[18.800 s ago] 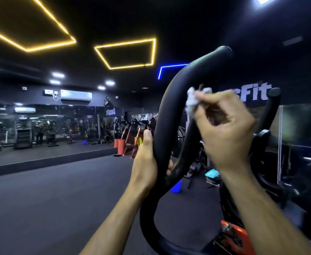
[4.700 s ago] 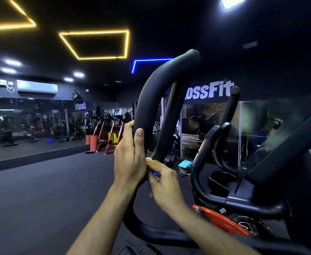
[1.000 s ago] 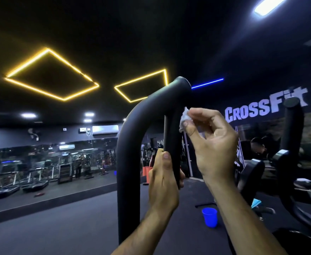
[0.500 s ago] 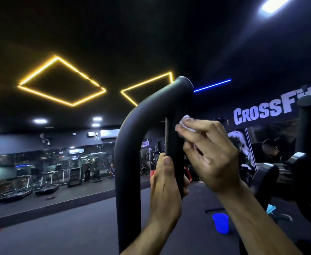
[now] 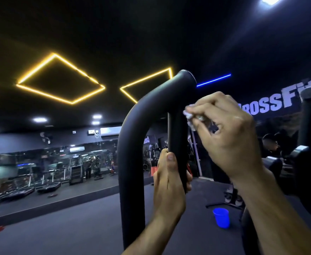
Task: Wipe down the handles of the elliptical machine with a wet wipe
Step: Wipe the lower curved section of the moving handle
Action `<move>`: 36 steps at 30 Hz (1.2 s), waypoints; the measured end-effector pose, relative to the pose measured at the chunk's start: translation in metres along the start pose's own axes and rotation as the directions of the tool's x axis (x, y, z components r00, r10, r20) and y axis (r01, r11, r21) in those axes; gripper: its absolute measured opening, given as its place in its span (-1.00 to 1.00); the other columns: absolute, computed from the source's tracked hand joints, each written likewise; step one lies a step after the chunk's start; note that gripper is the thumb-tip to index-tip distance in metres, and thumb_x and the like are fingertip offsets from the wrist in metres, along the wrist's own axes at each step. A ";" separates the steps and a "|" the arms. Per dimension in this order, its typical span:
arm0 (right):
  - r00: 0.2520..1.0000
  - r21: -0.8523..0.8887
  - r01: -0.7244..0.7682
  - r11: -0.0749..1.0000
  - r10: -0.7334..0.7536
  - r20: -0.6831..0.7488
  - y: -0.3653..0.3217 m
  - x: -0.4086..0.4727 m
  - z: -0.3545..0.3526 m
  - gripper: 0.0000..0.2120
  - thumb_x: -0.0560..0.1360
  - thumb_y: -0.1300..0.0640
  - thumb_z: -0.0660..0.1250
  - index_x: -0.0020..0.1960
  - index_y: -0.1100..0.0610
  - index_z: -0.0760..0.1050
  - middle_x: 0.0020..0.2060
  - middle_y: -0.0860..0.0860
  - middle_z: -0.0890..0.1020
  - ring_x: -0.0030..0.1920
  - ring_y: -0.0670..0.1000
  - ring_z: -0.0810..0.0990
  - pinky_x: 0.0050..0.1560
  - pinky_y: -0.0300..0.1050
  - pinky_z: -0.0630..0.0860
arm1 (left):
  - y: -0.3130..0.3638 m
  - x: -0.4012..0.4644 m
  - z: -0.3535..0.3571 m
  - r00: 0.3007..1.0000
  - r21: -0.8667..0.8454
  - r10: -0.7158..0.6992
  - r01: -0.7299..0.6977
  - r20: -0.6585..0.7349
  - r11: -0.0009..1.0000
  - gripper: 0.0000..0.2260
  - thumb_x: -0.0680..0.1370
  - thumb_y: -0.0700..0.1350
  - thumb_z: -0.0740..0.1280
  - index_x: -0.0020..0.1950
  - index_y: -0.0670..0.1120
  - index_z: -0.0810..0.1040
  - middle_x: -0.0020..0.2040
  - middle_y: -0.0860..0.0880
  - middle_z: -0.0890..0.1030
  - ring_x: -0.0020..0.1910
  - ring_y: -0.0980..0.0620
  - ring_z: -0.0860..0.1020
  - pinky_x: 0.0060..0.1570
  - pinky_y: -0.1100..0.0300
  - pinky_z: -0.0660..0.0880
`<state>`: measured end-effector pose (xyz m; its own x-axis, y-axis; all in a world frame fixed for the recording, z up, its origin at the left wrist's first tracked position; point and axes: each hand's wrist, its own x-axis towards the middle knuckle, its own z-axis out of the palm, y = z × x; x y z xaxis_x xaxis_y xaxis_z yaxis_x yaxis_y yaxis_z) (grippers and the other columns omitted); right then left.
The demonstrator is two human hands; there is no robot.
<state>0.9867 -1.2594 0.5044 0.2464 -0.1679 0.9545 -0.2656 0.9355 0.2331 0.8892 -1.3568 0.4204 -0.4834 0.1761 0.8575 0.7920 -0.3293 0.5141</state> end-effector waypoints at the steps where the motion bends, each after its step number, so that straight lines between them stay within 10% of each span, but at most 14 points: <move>1: 0.998 0.024 -0.018 1.000 0.019 -0.060 0.001 0.001 0.004 -0.86 0.51 0.33 0.48 0.07 0.26 0.68 -0.02 0.07 0.65 0.00 0.06 0.61 0.09 -0.18 0.55 | 0.000 0.000 0.000 1.000 0.004 0.000 0.000 -0.002 1.000 -0.44 0.61 0.42 0.01 -0.03 -0.06 0.43 -0.34 -0.03 0.55 -0.41 0.06 0.48 -0.38 0.27 0.43; 8: 0.979 0.030 0.009 0.999 -0.003 -0.204 -0.013 -0.032 0.031 -0.83 0.60 0.36 0.34 0.14 0.32 0.66 0.01 0.16 0.67 0.08 0.14 0.66 0.26 -0.20 0.49 | -0.002 0.000 -0.001 1.000 0.012 0.003 -0.004 0.018 1.000 -0.42 0.56 0.43 -0.02 -0.03 -0.06 0.44 -0.31 -0.18 0.58 -0.41 0.00 0.51 -0.34 0.14 0.49; 16: 0.810 0.477 -0.421 0.771 0.557 -0.185 -0.023 -0.003 0.033 -0.82 0.55 0.33 0.42 0.13 0.17 0.66 0.04 0.02 0.69 0.10 -0.09 0.67 0.08 -0.28 0.59 | 0.002 -0.002 -0.003 1.000 0.055 -0.023 0.023 -0.001 0.998 -0.45 0.69 0.31 -0.03 -0.04 -0.14 0.41 -0.31 -0.16 0.58 -0.42 0.06 0.51 -0.35 0.30 0.45; 23: 0.873 0.273 -0.478 0.835 0.485 0.047 -0.026 -0.052 0.011 -0.73 0.51 0.41 0.41 0.04 0.07 0.65 -0.02 -0.03 0.70 0.07 -0.08 0.68 0.11 -0.07 0.62 | 0.014 -0.008 -0.007 0.997 0.154 -0.044 0.034 0.060 0.988 -0.76 0.77 -0.01 -0.04 -0.02 0.20 0.32 -0.45 0.52 0.46 -0.36 0.57 0.46 -0.24 0.61 0.36; 28: 0.805 0.364 -0.553 0.750 0.594 -0.001 -0.026 -0.013 0.005 -0.82 0.54 0.29 0.45 0.11 0.11 0.68 0.00 -0.01 0.72 0.02 -0.06 0.70 0.02 -0.17 0.64 | 0.015 -0.007 -0.007 0.999 0.063 -0.038 0.036 0.034 0.997 -0.56 0.66 0.24 -0.03 0.01 -0.07 0.43 -0.36 -0.07 0.59 -0.44 0.17 0.50 -0.37 0.40 0.40; 36: 0.905 0.142 -0.414 0.899 0.424 -0.043 -0.047 -0.037 0.009 -0.75 0.47 0.44 0.42 0.03 0.16 0.67 -0.03 -0.02 0.69 0.07 -0.14 0.65 0.11 -0.17 0.59 | 0.007 -0.004 -0.009 0.998 0.090 -0.054 0.052 0.018 0.995 -0.56 0.72 0.22 -0.07 0.16 -0.02 0.48 -0.36 0.10 0.63 -0.43 0.23 0.54 -0.33 0.42 0.42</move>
<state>0.9813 -1.2999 0.4603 0.1502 0.2580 0.9544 -0.4733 0.8663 -0.1597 0.8937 -1.3681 0.4206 -0.5184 0.2102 0.8289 0.7961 -0.2351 0.5576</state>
